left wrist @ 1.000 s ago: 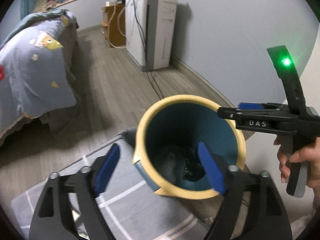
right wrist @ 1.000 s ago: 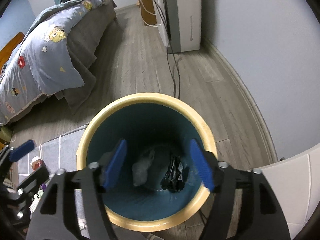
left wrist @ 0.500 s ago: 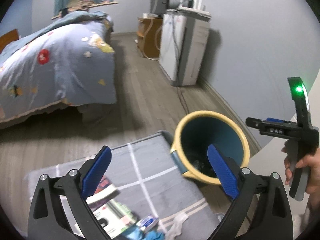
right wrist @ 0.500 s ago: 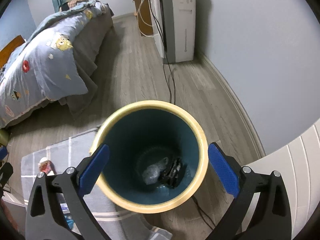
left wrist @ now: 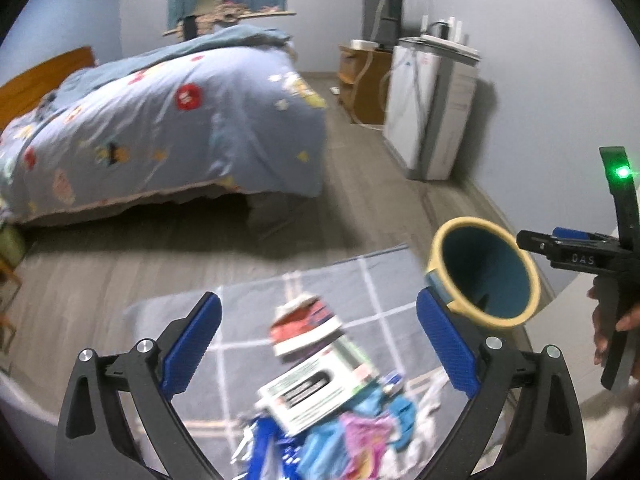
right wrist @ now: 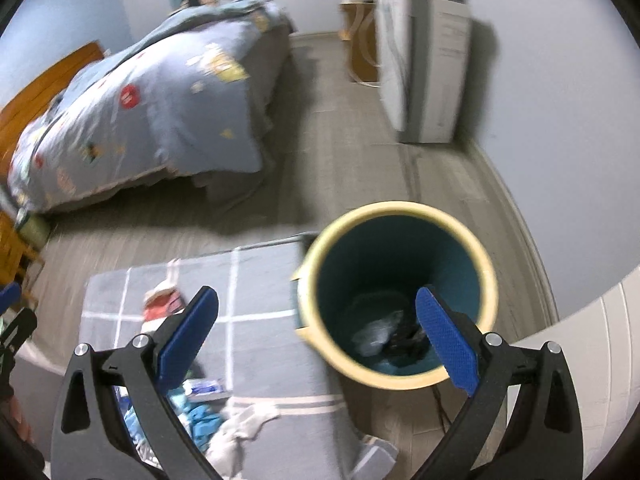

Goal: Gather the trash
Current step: 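Move both grippers back over the trash pile on the mat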

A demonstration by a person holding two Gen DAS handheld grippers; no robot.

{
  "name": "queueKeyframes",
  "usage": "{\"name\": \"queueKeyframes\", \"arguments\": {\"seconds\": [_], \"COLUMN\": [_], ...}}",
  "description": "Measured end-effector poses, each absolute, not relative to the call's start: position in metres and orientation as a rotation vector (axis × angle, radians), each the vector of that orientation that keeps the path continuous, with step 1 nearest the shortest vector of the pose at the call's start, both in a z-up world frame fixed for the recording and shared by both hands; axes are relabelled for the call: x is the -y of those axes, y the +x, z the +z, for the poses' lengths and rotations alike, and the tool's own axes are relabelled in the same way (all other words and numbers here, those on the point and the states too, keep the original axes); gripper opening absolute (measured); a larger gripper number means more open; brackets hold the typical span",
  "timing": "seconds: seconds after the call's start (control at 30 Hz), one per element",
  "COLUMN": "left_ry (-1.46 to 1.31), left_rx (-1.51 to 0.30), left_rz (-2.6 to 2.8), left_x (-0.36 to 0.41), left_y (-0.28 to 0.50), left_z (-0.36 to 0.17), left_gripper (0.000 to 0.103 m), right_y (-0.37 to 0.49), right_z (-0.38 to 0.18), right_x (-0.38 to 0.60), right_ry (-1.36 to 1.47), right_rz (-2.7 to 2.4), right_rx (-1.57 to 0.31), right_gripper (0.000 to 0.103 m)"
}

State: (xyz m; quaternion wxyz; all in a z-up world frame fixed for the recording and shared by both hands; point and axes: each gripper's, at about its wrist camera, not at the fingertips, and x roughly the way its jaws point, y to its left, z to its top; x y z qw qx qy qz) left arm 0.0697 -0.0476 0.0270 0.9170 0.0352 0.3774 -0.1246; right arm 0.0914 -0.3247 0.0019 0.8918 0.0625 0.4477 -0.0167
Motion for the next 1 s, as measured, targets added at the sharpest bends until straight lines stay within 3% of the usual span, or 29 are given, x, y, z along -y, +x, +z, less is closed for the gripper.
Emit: {"name": "queueKeyframes", "arguments": {"seconds": [0.5,1.0], "left_ry": [0.033,0.121], "left_rx": [-0.933,-1.168], "left_rz": [-0.101,-0.192], "left_x": [-0.037,-0.024], "left_y": [0.036,0.04], "left_z": [-0.052,-0.141], "left_gripper": [0.097,0.092], "right_y": [0.104,0.131], "right_z": [-0.037,-0.119], "right_x": [0.2,0.161], "right_ry": [-0.046,-0.029], "right_rz": [0.171,0.236], "right_rx": [-1.006,-1.19], "right_gripper": [0.097,0.097]}}
